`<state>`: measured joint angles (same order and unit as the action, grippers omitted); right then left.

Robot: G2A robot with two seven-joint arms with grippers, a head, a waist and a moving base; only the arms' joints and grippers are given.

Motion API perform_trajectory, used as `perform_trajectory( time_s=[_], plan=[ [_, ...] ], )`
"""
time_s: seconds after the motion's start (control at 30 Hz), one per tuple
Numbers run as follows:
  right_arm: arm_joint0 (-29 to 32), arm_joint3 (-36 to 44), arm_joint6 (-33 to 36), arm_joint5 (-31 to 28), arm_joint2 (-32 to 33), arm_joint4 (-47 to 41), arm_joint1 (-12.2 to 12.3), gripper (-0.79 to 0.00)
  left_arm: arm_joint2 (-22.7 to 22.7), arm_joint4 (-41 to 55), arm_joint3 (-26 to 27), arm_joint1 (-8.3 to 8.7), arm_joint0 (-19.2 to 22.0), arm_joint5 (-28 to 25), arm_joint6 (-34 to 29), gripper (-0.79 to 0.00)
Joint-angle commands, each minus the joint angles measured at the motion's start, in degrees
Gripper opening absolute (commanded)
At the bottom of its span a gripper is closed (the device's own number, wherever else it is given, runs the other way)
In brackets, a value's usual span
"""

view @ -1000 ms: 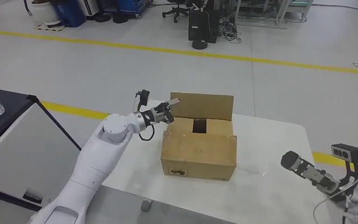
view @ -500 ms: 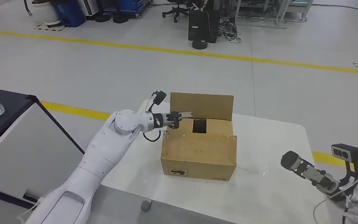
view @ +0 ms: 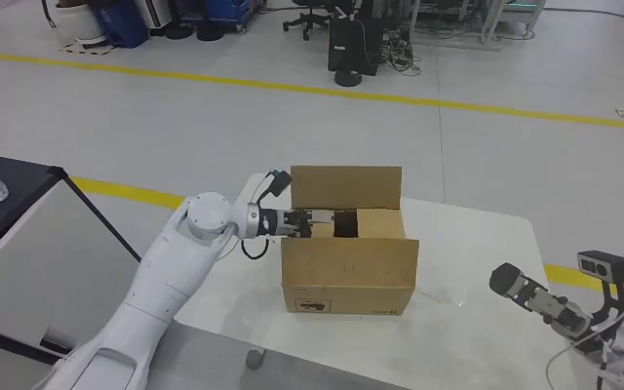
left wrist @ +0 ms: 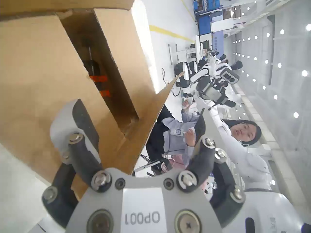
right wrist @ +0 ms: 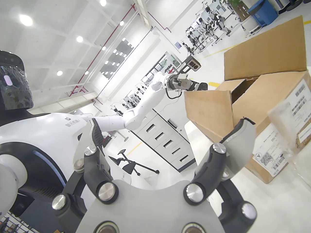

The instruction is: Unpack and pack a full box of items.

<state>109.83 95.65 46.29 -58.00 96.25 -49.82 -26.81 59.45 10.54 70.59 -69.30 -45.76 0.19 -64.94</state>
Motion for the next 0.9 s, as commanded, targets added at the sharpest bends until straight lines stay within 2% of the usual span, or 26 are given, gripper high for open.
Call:
perform_trajectory(
  time_s=[0.0,0.2,0.47,0.67,0.87],
  plan=[
    [0.0,0.0,0.0,0.0,0.0,0.0,0.0,0.0,1.1,1.6,2.7,0.5,-2.2,2.3,-1.9,0.0],
    [0.0,0.0,0.0,0.0,0.0,0.0,0.0,0.0,2.8,2.2,7.2,1.54,-6.1,6.7,-3.8,0.0],
    [0.0,0.0,0.0,0.0,0.0,0.0,0.0,0.0,3.1,2.1,11.9,2.3,-9.2,9.5,-4.1,0.0],
    [0.0,0.0,0.0,0.0,0.0,0.0,0.0,0.0,4.6,6.1,14.5,2.87,-12.0,13.7,-4.9,0.0],
    [0.0,0.0,0.0,0.0,0.0,0.0,0.0,0.0,4.9,6.1,16.3,3.45,-13.7,18.4,-4.7,0.0]
  ],
)
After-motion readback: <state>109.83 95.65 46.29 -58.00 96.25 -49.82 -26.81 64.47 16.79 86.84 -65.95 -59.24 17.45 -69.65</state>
